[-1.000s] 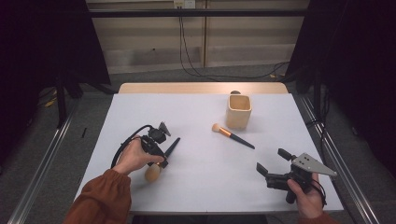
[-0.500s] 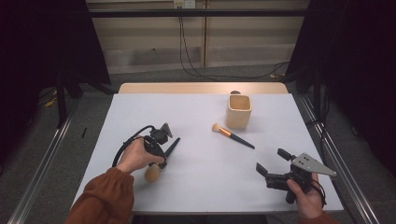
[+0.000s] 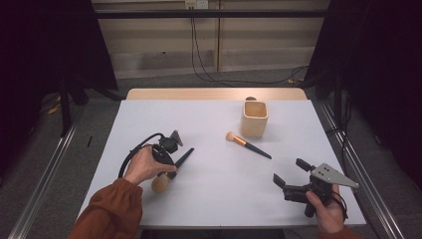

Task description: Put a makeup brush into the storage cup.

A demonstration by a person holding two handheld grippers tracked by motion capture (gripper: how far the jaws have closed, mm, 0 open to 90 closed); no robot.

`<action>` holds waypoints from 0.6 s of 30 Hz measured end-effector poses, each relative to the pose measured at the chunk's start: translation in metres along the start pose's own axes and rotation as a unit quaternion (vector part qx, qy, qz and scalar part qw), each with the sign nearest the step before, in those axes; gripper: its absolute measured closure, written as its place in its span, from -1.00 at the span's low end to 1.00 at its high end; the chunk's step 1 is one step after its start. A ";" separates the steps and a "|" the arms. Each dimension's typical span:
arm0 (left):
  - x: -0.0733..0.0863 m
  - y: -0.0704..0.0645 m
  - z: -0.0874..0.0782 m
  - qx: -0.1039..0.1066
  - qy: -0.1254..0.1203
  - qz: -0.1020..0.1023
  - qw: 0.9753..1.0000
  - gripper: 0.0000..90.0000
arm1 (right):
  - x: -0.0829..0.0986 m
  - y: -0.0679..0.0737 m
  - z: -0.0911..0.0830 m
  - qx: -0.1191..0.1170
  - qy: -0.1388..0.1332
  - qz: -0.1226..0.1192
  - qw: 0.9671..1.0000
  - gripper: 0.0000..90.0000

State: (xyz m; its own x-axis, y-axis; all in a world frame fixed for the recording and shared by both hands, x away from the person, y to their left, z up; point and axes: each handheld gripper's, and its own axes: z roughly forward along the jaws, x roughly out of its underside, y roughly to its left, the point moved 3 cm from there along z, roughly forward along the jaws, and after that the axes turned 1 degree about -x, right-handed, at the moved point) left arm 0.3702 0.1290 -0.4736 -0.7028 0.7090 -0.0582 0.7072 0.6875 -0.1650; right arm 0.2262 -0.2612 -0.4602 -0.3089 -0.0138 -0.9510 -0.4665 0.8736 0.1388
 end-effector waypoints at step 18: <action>0.006 0.007 -0.009 0.020 -0.030 -0.001 0.999 0.48 | 0.000 0.000 0.000 0.000 0.001 0.001 1.000 -0.99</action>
State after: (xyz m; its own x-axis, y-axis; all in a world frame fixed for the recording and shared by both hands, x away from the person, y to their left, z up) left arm 0.3716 0.1395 -0.4660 -0.7081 0.6963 -0.1173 0.7034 0.6810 -0.2034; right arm 0.2263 -0.2613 -0.4604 -0.3113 -0.0140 -0.9502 -0.4665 0.8734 0.1399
